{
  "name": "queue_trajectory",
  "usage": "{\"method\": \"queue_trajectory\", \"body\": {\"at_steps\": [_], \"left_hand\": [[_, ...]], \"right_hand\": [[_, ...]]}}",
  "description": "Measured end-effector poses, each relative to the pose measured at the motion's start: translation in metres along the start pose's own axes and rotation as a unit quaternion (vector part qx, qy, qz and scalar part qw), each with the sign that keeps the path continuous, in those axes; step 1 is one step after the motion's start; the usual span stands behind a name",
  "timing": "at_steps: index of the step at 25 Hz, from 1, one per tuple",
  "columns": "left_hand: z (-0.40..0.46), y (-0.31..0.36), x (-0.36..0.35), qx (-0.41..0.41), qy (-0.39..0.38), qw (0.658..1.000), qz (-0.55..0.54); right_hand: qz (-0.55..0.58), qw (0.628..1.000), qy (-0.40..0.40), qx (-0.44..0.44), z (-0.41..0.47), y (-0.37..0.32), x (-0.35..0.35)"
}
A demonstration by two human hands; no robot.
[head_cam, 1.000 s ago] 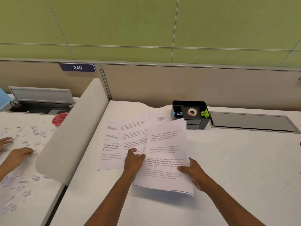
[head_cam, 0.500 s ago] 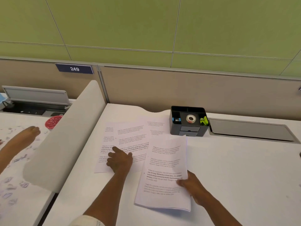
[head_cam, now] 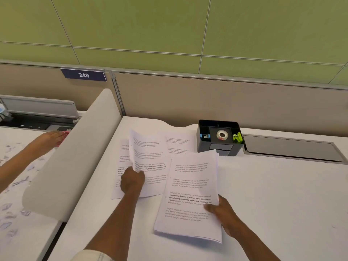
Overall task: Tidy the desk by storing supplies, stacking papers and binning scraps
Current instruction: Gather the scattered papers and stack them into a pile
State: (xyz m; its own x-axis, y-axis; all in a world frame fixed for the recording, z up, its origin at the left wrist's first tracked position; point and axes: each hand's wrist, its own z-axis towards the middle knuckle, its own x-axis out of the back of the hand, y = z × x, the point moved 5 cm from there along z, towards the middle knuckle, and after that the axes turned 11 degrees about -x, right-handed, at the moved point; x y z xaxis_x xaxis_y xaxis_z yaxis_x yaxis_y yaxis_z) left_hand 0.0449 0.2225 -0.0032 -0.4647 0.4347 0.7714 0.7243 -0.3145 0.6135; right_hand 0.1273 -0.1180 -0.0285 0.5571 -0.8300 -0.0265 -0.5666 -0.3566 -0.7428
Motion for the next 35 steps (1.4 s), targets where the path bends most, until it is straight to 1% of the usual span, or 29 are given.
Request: {"method": "queue_trajectory", "body": {"at_steps": [3, 5, 10, 16, 18, 22, 27, 29, 32, 35], "left_hand": [[0.008, -0.018, 0.018, 0.019, 0.01, 0.994, 0.105], [0.013, -0.026, 0.022, 0.038, 0.008, 0.991, 0.127], [0.016, -0.025, 0.015, 0.056, -0.008, 0.994, 0.095], [0.023, -0.024, 0.009, 0.067, -0.034, 0.997, -0.009], [0.023, -0.028, 0.01, 0.048, -0.032, 0.997, -0.043], [0.019, -0.024, 0.027, -0.024, 0.0, 0.997, -0.077], [0.006, -0.012, 0.071, -0.1, 0.009, 0.994, -0.043], [-0.001, -0.003, 0.092, -0.122, 0.019, 0.991, -0.043], [-0.009, 0.009, 0.12, -0.143, 0.032, 0.986, -0.078], [-0.022, 0.026, 0.138, -0.168, 0.024, 0.979, -0.113]], "right_hand": [[0.012, 1.0, 0.009, 0.007, 0.001, -0.002, 0.001], [0.011, 1.0, 0.013, 0.007, 0.003, -0.002, 0.001], [0.008, 1.0, 0.012, 0.003, 0.005, 0.0, 0.0], [0.007, 1.0, 0.016, 0.002, 0.007, -0.001, 0.002], [0.011, 1.0, 0.013, 0.005, 0.006, -0.003, 0.005], [0.021, 1.0, 0.006, 0.015, 0.001, -0.008, 0.008], [0.023, 0.999, 0.016, 0.021, -0.007, -0.012, 0.016], [0.025, 0.999, 0.02, 0.024, -0.012, -0.012, 0.021], [0.029, 0.999, 0.025, 0.031, -0.019, -0.012, 0.028], [0.027, 0.999, 0.016, 0.037, -0.022, -0.012, 0.033]]}}
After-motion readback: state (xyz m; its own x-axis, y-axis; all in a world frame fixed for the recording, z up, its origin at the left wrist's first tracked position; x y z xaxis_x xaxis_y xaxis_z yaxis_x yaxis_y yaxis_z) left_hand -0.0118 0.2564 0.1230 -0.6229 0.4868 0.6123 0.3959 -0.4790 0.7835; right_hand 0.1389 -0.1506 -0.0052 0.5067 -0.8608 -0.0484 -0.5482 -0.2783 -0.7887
